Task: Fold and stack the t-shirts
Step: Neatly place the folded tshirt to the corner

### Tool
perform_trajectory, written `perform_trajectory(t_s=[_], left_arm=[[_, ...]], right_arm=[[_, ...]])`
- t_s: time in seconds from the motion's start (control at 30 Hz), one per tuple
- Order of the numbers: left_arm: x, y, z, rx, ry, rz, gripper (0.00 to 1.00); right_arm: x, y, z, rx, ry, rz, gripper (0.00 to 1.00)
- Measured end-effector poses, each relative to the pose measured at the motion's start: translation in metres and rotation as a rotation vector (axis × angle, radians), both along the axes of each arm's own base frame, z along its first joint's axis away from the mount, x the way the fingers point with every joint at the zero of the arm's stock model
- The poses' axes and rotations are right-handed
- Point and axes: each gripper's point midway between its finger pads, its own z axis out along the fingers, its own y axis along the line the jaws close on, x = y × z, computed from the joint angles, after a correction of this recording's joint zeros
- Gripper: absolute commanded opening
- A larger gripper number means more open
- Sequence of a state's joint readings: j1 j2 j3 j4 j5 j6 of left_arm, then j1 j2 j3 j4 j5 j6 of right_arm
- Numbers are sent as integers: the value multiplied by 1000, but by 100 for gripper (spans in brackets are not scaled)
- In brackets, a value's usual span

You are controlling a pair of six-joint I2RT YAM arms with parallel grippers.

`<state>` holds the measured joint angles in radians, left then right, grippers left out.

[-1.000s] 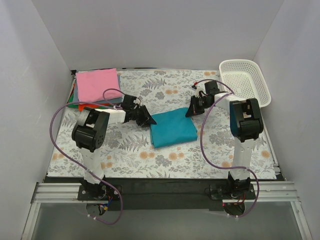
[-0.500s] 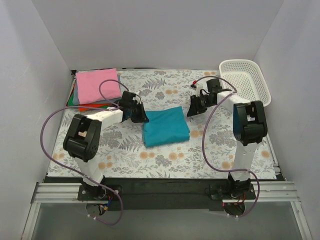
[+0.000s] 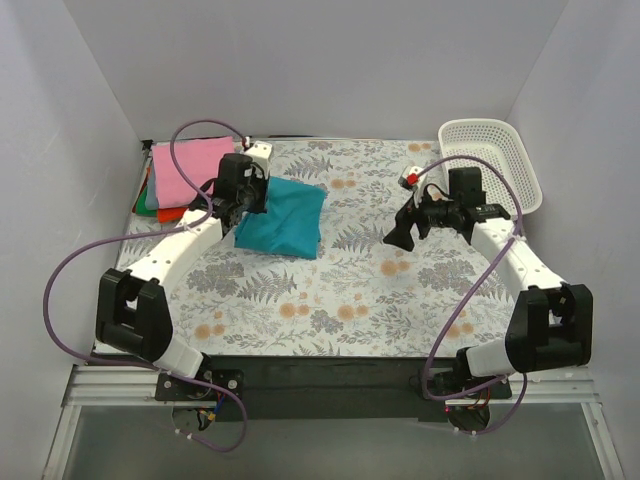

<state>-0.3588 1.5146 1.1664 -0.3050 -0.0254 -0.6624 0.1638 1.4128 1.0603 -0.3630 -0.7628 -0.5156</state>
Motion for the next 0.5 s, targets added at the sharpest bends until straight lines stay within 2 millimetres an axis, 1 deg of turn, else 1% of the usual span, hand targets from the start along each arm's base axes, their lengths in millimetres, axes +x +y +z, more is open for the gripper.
perform_trajectory(t_s=[0.1,0.2,0.37,0.5], left_arm=[[14,11,24,50,-70,7,0],[26,26,46,91,-127,31,0],[42,47,86,131,-215,73,0],[52,61,117,149,-279,107,0]], right_arm=[[-20,0,-17,46,35,51,98],[-29,0,-28,63,63,74,98],[-25,0,-21,83,17,99,98],[-23,-4,-19,97,2,97,98]])
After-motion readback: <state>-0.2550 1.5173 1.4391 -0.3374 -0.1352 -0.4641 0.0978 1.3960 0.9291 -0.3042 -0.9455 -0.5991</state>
